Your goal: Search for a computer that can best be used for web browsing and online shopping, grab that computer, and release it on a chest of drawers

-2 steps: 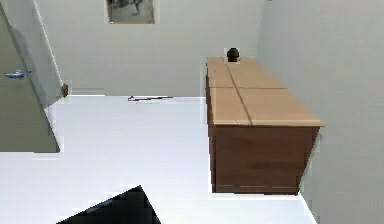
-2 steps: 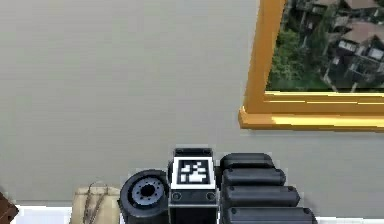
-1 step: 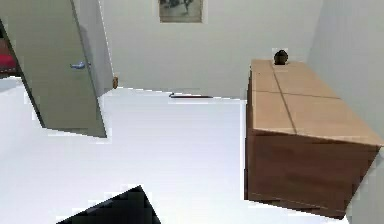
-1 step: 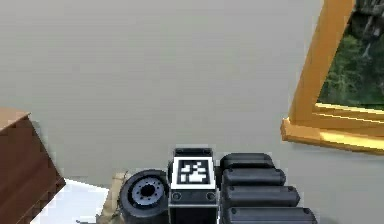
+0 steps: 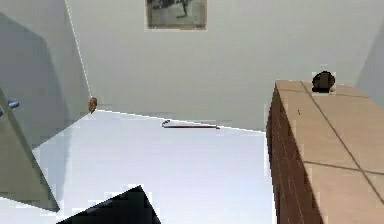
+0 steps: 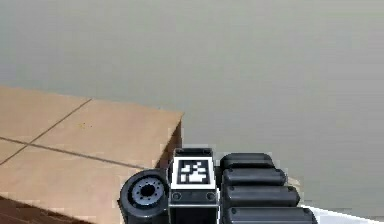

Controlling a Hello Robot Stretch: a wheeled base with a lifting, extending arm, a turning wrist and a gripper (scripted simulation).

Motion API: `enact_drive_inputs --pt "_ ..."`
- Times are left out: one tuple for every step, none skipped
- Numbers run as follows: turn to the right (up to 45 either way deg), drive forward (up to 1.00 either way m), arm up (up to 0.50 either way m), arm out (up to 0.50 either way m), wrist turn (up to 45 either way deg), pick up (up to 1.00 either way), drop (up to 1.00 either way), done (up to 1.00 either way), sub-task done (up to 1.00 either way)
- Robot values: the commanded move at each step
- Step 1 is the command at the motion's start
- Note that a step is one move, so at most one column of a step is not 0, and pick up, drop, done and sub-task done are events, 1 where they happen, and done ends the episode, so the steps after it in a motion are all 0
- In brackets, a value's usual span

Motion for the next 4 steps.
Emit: enact_drive_inputs --pt "-9.0 0.0 0.0 0.0 0.0 0.0 0.0 0.0 0.0" --pt "0.0 0.2 0.0 0.0 0.0 0.0 0.0 0.0 0.0" --pt "18.0 0.0 0.0 0.0 0.0 0.0 0.0 0.0 0.0" --pt "0.0 1.0 0.0 0.0 0.0 0.0 0.0 0.0 0.0"
